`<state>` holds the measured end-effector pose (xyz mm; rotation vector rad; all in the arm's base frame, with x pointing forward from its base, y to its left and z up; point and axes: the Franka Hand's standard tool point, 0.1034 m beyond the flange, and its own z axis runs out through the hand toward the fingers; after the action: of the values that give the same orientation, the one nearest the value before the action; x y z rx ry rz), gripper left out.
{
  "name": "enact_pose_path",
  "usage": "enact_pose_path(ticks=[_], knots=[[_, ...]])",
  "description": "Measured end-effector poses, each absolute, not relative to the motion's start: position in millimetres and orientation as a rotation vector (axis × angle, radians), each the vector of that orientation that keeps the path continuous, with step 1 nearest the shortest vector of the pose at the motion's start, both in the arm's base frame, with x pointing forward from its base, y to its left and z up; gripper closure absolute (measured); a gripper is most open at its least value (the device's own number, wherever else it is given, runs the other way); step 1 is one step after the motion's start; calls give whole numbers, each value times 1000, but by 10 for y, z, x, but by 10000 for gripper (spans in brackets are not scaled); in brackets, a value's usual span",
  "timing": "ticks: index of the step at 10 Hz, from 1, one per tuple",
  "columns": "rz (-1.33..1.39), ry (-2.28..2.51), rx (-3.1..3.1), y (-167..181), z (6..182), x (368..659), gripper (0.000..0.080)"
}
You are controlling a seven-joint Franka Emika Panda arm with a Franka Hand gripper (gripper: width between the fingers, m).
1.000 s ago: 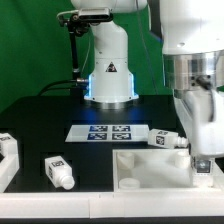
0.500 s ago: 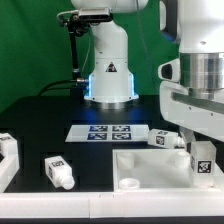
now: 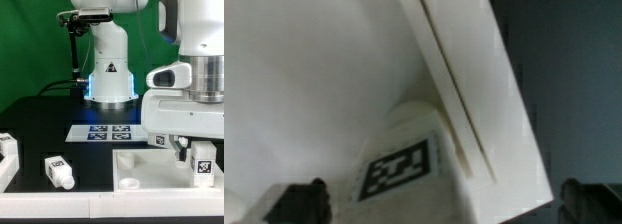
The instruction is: Assemble one leg
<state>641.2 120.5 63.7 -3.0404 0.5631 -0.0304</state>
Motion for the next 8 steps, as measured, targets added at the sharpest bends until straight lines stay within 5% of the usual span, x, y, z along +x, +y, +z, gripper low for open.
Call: enact_pose_path(ticks=[6,8], knots=[[-89,432,-3059,1171,658,6474,151],[-81,666,-3010,1160,656,6475,394]])
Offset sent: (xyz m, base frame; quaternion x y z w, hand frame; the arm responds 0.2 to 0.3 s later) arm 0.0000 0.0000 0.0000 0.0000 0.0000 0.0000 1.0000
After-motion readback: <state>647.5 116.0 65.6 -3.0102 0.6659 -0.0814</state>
